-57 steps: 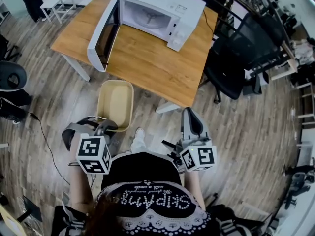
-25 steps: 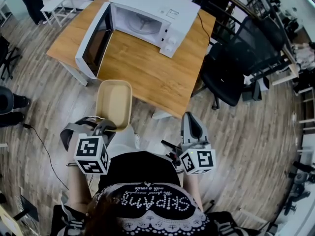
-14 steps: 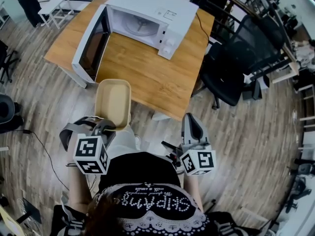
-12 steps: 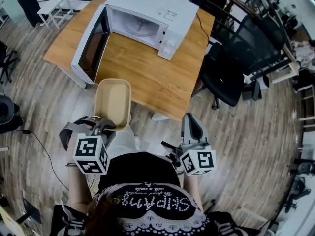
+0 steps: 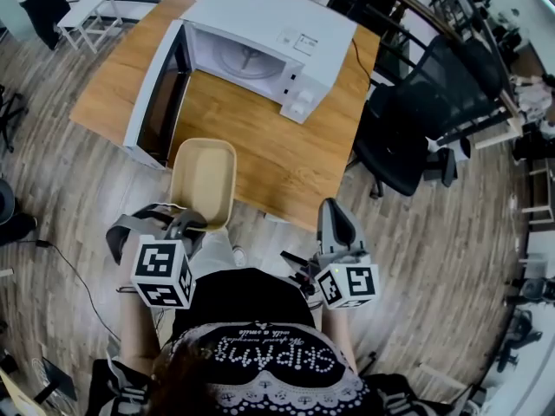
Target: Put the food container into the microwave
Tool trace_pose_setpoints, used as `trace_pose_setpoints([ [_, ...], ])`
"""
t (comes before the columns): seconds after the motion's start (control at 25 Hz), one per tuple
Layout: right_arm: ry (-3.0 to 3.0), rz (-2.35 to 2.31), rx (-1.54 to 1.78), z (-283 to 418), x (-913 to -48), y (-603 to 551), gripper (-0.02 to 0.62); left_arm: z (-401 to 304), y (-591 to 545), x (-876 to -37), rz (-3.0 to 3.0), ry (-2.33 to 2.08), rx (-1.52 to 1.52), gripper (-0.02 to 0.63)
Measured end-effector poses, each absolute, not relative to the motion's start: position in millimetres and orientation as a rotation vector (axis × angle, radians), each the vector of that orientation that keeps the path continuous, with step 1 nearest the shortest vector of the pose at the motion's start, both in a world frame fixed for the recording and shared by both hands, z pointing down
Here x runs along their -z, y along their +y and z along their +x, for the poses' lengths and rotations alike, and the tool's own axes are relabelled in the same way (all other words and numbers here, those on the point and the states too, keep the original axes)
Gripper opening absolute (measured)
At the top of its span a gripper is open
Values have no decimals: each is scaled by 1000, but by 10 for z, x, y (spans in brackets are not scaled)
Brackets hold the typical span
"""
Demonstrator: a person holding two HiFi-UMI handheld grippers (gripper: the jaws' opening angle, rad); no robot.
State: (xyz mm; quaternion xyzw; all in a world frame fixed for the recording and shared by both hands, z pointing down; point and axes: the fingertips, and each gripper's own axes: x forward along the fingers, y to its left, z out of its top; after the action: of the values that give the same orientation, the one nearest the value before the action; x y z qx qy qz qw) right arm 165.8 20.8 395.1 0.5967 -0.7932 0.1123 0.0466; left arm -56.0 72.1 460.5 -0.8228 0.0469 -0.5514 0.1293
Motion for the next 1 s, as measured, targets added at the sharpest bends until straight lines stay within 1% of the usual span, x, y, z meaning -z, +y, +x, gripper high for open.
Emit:
trace_pose_setpoints([
  [0.4, -2390, 1851, -338, 1383, -3866, -376, 38, -682, 126, -4558, -2394, 44, 1553, 35],
  [1.0, -2304, 1946, -351, 1113, -3926, -871, 38, -805, -456, -4535, -2387, -99, 1450, 35],
])
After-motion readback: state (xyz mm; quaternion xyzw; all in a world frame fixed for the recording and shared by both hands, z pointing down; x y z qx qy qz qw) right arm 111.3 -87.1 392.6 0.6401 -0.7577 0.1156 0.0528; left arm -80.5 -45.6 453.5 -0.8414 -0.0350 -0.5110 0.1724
